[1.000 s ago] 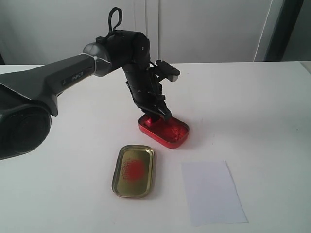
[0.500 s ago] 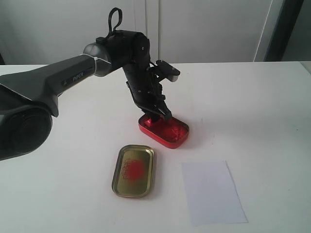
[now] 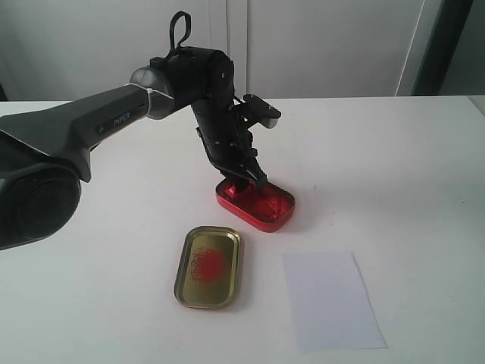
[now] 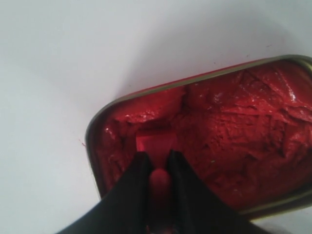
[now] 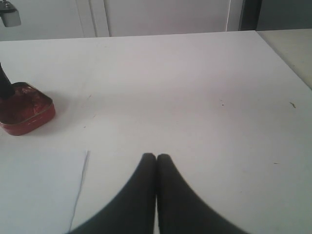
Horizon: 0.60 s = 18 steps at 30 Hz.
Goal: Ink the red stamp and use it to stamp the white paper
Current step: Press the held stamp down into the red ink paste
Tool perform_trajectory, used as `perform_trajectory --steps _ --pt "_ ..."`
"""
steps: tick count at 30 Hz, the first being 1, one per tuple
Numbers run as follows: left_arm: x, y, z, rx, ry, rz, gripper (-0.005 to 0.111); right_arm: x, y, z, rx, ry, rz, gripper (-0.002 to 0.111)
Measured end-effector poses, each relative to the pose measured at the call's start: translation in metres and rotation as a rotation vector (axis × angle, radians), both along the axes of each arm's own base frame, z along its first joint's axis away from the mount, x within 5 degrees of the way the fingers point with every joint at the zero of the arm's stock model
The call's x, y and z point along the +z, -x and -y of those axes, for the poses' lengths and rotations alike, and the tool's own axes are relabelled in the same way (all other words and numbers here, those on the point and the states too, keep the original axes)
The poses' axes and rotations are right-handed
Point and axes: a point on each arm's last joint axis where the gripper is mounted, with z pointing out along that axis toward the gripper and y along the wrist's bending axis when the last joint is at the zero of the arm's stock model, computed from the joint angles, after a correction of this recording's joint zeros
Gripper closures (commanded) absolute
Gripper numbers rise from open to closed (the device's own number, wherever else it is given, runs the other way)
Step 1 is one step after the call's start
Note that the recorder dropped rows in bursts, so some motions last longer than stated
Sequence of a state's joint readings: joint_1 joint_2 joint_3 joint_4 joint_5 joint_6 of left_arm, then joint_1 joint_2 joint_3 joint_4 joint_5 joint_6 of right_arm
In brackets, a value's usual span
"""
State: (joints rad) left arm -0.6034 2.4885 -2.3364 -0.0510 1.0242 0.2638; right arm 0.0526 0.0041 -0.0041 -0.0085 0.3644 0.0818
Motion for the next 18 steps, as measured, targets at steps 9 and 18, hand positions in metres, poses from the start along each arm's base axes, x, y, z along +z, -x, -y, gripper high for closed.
perform_trajectory --steps 9,18 --pt "0.011 0.006 -0.006 -0.01 -0.047 -0.006 0.107 0.0 0.0 0.0 0.0 0.0 0.0 0.108" --pt "0.026 0.006 -0.01 -0.011 -0.058 0.035 0.107 0.0 0.0 0.0 0.0 0.0 0.0 0.108"
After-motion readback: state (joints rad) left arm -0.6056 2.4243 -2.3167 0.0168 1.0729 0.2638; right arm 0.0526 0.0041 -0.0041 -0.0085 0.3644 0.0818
